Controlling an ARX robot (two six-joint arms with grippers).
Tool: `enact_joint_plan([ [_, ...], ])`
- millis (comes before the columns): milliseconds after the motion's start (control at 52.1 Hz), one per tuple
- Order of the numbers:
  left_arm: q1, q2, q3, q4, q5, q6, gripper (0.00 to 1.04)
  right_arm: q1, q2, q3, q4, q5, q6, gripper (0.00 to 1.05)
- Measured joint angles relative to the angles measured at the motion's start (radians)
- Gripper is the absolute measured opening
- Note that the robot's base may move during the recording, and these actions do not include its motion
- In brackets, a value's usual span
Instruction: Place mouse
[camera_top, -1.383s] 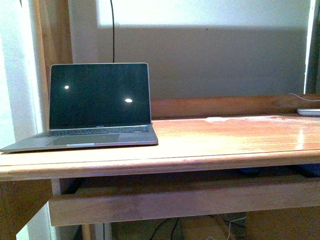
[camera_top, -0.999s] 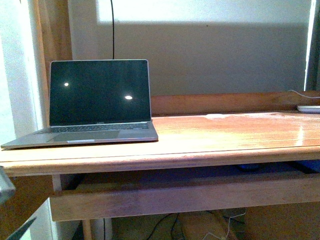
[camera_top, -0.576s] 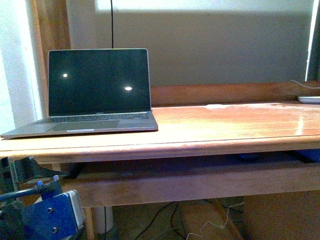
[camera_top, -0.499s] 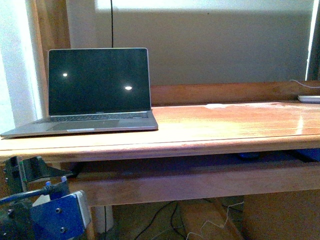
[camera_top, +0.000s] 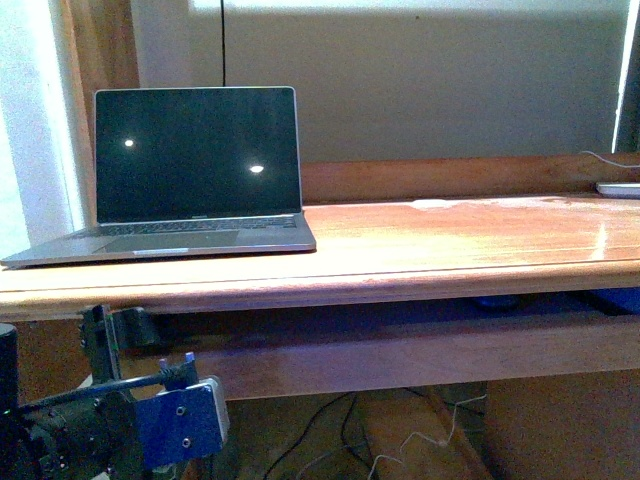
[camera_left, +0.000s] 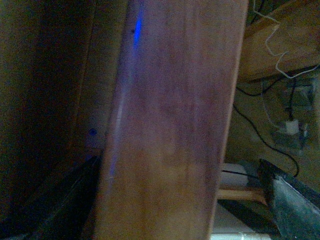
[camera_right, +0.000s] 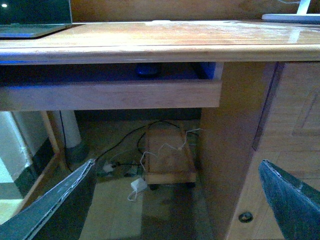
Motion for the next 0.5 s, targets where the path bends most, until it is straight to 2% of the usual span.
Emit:
enact_joint_plan([
  [134,0.000,-0.001,0.015,-0.077,-0.025,-0.014,0.97,0.000,0.000,0.000,0.000,0.000,0.000,0.97],
  [288,-0.004,-0.112,-0.002,-0.340,-0.030,-0.124,0.97,0.000,0.000,0.000,0.000,0.000,0.000,0.97],
  [365,-0.002,-0.203,-0.024,-0.523,0.026,-0.200,0.97,0.000,0.000,0.000,0.000,0.000,0.000,0.97],
  [499,0.008,-0.336,-0.087,-0.713,0.130,-0.275,0.97,0.000,0.000,0.000,0.000,0.000,0.000,0.97],
])
